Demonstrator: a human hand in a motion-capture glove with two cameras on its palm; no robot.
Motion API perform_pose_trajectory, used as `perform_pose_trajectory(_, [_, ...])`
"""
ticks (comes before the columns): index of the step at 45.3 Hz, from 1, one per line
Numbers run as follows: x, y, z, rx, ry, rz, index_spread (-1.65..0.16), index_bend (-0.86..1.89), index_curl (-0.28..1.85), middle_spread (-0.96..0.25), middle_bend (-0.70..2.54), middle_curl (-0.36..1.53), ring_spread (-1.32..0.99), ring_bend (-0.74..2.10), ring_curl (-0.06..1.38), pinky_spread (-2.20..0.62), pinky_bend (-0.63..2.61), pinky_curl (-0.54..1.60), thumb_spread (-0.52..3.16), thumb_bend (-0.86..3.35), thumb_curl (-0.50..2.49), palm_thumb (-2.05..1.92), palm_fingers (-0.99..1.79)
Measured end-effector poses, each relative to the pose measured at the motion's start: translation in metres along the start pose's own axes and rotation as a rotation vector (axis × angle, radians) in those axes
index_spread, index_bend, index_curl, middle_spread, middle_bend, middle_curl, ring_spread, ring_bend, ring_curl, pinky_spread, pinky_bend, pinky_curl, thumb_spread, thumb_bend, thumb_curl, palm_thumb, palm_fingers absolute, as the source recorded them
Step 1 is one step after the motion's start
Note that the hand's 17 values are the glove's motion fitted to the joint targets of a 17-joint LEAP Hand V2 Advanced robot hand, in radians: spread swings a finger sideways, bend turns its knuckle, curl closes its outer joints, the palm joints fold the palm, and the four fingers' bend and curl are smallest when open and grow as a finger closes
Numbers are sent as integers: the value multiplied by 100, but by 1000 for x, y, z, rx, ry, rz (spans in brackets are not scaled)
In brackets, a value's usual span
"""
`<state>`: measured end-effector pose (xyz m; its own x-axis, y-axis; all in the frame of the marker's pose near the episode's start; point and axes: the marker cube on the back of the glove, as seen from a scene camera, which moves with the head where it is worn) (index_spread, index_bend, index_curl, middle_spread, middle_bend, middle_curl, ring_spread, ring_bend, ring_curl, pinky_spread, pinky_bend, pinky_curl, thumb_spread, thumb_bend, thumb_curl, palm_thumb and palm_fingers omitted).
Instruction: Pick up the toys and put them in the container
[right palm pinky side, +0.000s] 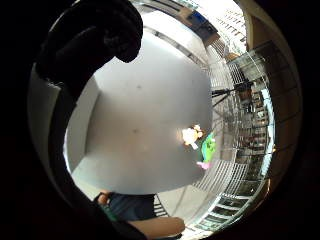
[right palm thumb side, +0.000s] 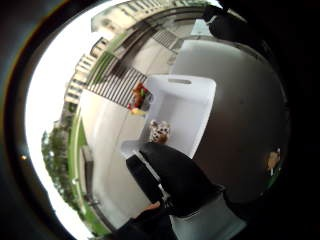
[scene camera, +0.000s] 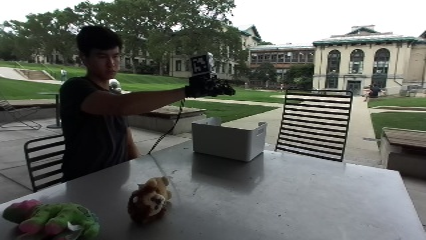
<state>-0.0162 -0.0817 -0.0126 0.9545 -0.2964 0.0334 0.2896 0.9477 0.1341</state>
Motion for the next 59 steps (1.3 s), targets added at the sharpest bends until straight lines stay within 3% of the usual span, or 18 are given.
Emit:
perform_pose_trajectory(5, [51, 13, 2, 2, 33, 158, -38, 16, 72, -9, 45, 54, -6, 75, 28, 2, 105, 37, 103, -10, 35, -13, -1])
perform_pose_trajectory(9, [91, 38, 4, -8, -17, 116, -38, 17, 69, -9, 45, 53, -7, 74, 27, 3, 103, 36, 103, -9, 32, -12, 0])
perform_pose_trajectory(14, [143, 54, 15, -21, 49, 321, -38, 18, 67, -9, 45, 52, -7, 72, 27, 3, 100, 35, 102, -9, 29, -12, 1])
perform_pose_trajectory(25, [257, 105, 48, -58, 97, 428, -38, 19, 63, -9, 45, 51, -10, 68, 25, 4, 92, 32, 101, -9, 24, -11, 1])
perform_pose_trajectory(41, [342, 171, 118, -114, 41, 540, -38, 19, 59, -11, 47, 49, -14, 63, 24, 4, 79, 29, 99, -9, 20, -11, 5])
perform_pose_trajectory(59, [387, 210, 198, -220, -25, 615, -39, 24, 57, -14, 60, 50, -25, 50, 20, 3, 57, 25, 98, -7, 19, -9, 9])
